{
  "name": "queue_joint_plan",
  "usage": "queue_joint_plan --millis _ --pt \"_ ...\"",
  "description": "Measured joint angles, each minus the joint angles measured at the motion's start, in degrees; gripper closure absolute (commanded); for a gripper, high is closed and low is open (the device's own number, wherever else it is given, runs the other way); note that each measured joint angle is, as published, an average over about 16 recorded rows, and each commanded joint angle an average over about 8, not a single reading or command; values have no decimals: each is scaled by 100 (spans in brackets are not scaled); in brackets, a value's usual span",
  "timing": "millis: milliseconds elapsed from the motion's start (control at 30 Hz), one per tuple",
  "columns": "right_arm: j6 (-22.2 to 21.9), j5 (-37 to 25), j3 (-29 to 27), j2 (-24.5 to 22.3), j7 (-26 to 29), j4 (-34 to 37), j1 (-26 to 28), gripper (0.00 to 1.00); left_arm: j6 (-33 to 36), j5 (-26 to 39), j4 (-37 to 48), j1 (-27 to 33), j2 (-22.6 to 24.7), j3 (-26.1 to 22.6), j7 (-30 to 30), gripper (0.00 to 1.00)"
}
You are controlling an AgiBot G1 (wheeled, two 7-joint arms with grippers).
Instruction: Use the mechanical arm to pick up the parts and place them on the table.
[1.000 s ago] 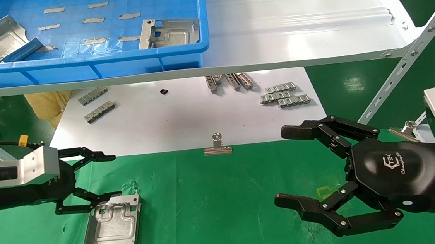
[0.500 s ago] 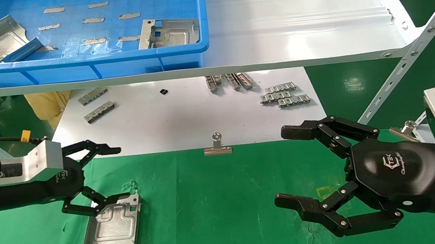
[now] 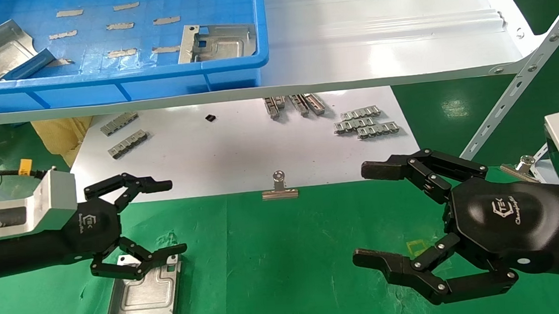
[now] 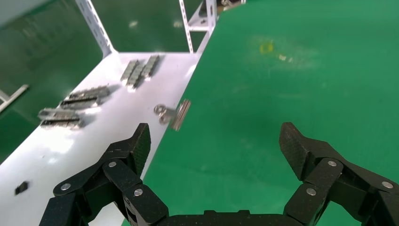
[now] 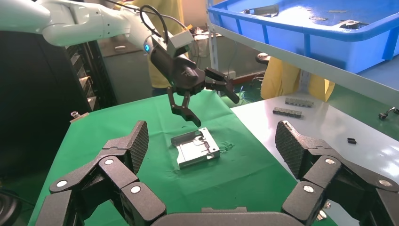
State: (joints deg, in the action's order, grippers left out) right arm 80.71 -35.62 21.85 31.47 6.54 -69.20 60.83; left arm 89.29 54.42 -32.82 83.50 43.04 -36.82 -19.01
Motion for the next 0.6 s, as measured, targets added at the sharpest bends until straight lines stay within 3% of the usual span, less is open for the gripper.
queue_joint_plan --millis 600 --pt "0 0 0 0 0 0 0 0 -181 -631 -2047 -1102 -403 1044 1495 0"
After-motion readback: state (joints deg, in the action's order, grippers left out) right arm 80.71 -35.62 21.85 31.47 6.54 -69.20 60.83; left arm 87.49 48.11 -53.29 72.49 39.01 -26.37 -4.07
